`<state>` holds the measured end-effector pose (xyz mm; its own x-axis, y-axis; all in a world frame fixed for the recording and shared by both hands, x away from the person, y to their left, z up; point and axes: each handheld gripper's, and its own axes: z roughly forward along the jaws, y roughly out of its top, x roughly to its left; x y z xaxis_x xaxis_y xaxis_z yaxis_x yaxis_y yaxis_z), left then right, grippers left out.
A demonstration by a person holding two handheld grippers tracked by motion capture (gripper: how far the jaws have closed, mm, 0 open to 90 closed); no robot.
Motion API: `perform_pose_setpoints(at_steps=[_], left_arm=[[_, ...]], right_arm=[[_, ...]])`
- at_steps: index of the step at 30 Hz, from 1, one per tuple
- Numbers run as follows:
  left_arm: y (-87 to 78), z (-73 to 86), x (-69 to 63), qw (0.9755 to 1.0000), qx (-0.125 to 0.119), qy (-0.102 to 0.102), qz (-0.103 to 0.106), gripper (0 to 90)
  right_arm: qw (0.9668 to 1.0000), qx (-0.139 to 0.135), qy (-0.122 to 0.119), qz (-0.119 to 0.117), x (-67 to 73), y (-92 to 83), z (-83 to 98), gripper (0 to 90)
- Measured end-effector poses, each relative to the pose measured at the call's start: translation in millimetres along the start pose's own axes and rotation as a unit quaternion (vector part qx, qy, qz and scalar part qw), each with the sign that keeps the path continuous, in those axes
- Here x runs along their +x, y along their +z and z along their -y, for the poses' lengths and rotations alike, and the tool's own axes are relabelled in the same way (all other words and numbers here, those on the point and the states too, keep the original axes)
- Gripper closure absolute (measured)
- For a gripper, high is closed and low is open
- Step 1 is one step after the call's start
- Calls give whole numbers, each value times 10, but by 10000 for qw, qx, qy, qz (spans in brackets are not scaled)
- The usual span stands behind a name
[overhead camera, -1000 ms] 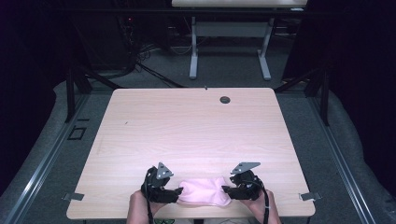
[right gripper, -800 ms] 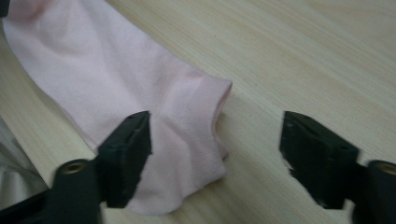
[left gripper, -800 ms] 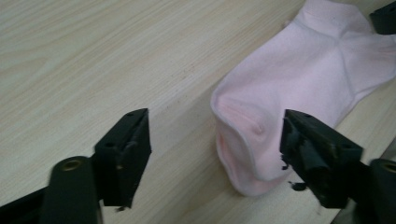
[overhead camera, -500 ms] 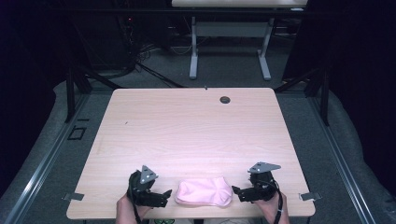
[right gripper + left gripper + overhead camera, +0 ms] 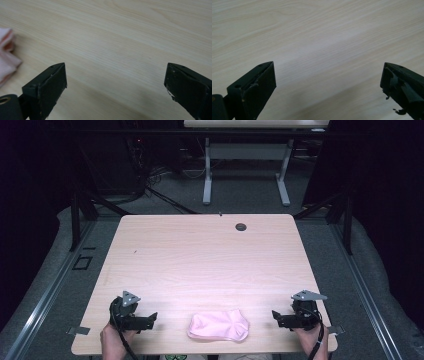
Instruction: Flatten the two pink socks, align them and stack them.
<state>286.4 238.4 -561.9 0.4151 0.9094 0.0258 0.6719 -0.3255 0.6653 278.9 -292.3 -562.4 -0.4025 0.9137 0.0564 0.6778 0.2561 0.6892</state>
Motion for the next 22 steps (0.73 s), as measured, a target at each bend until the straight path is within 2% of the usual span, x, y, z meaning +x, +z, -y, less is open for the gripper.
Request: perform_pose_setpoints(at_steps=[3,4,6,10,12,13,17,19,22], left_arm=[[51,8,77,10000,36,-49,-55,1],[100,22,138,9999,21,-49,-126,1],[147,36,182,9998,106,-140,-73,1],[200,56,201,9998,155,-91,-94,0],[240,80,217,9997,190,-137,-8,1],[240,80,217,9997,190,-137,-8,0],[242,121,230,9999,21,-166,4,0],[251,191,228,9992,-316,-241,-37,0],[247,195,232,9992,-310,-234,-24,0]], right_arm=[[9999,20,117,102,-114,53,43,34],[9998,46,144,138,-147,68,55,32],[9997,11,191,182,-196,108,85,33],[9993,61,200,298,-244,161,115,30],[9990,16,117,441,-256,173,131,28],[9990,16,117,441,-256,173,131,28],[9989,-131,99,433,-273,200,160,0],[9990,-164,95,416,-275,200,167,0],[9990,-165,87,411,-276,199,169,0]])
